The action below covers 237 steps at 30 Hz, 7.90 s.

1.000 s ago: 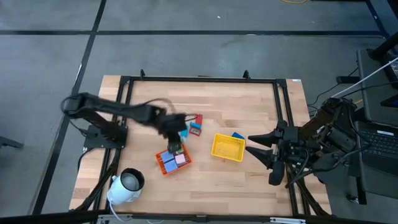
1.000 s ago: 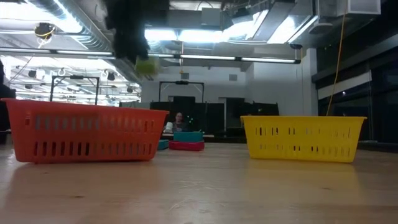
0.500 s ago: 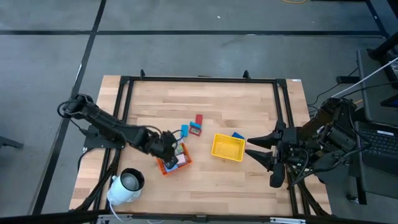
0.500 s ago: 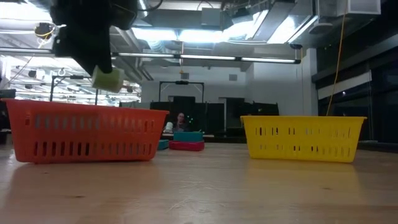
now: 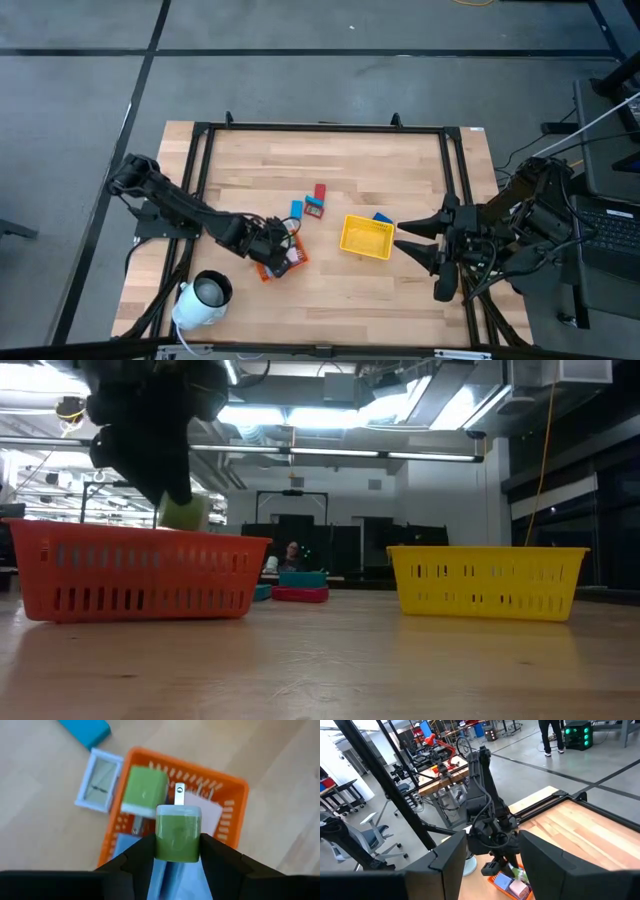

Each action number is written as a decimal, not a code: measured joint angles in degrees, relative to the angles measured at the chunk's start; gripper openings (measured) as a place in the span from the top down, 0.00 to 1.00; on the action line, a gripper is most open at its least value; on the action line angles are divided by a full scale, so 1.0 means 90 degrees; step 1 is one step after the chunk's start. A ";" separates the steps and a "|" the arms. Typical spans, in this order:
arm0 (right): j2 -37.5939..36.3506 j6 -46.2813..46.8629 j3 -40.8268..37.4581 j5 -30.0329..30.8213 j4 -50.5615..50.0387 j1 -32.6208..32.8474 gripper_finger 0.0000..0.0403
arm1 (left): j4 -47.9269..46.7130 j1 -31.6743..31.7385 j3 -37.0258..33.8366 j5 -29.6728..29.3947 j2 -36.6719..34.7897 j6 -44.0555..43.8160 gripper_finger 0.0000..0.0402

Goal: Pick & Place Office items
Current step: Put the green charger adapter into the orange bin, then put the right light blue digital clock into the yellow bin, then put the bottom red digital clock into the yellow bin

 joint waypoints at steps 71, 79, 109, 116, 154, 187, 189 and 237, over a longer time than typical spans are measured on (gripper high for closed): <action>0.3135 -0.3911 -0.3385 -0.6843 0.3117 -0.6087 0.56 | -0.0546 -0.0670 0.0194 -0.5615 -0.3332 0.2171 0.39; 0.3242 -0.4048 -0.3386 -0.6646 0.3603 -0.6241 0.56 | -0.0540 -0.0659 0.0194 -0.5539 -0.3338 0.2168 0.39; 0.3936 -0.4231 -0.3390 -0.7308 0.4345 -0.6663 0.56 | -0.0546 -0.0659 0.0194 -0.5379 -0.3746 0.2118 0.39; 0.4085 -0.4206 -0.3382 -0.7279 0.4446 -0.6696 0.56 | -0.0545 -0.0659 0.0194 -0.5420 -0.3943 0.2165 0.39; 0.4210 -0.3939 -0.2776 -0.7379 0.4223 -0.6526 0.79 | -0.0548 -0.0659 0.0194 -0.5419 -0.3979 0.2168 0.39; 0.0442 -0.0275 -0.5741 -0.5647 0.1550 -0.4356 0.79 | -0.0364 -0.0893 0.0199 -0.5153 -0.3452 0.2172 0.39; 0.0440 -0.0165 -0.5856 -0.5669 0.1681 -0.4373 0.76 | -0.0325 -0.0892 0.0199 -0.5058 -0.3418 0.2146 0.39; 0.3029 -0.2884 -0.5257 -0.6811 0.5901 -0.5852 0.21 | -0.0332 -0.0904 0.0199 -0.4629 -0.3391 0.1648 0.39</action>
